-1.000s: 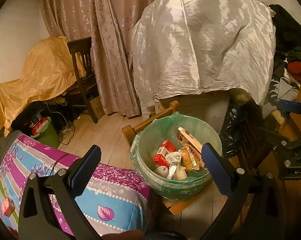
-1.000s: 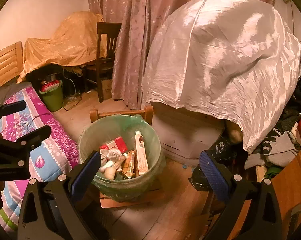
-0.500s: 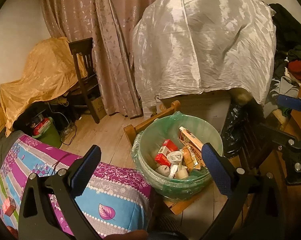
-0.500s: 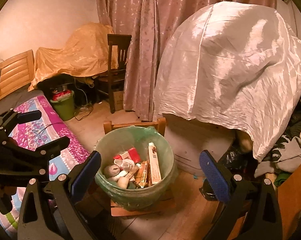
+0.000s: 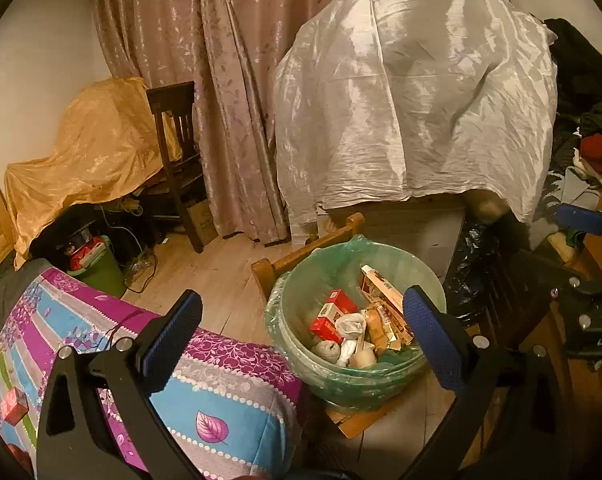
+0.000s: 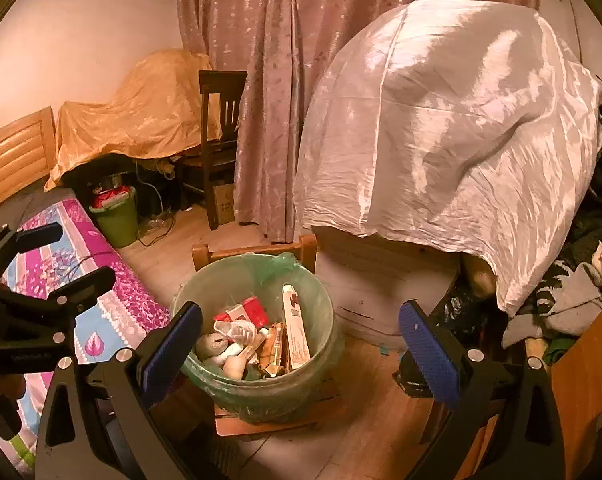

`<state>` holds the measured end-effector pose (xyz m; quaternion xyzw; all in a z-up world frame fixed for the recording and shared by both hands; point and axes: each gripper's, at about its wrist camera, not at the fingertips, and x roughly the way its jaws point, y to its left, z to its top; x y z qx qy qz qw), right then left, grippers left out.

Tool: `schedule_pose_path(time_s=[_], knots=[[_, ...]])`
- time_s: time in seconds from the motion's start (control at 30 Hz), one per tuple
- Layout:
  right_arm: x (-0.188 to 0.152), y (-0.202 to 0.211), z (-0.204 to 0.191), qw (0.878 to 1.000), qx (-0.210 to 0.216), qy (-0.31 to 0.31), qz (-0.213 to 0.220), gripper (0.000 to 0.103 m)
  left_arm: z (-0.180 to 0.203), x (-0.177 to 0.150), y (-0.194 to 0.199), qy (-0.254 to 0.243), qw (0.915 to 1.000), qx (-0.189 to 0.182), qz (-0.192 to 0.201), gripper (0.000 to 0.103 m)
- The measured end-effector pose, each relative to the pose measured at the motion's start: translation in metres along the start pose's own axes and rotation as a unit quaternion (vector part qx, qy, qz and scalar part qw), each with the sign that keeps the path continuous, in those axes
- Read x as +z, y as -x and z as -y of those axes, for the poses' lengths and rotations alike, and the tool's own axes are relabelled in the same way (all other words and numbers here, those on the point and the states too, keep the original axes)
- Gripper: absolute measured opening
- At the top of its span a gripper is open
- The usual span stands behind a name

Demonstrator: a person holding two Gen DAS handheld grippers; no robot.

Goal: Collect trash

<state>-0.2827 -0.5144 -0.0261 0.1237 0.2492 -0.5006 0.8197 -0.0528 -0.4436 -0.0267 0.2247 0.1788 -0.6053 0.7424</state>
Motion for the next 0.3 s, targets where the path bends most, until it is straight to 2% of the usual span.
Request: schedule_pose_path(time_s=[0.3], knots=[[0.002, 0.0008, 0.002, 1.0, 0.001, -0.001, 0.002, 0.098, 0.0015, -0.0003, -0.0043, 0.009, 0.9997, -0.005, -0.022, 0.097]])
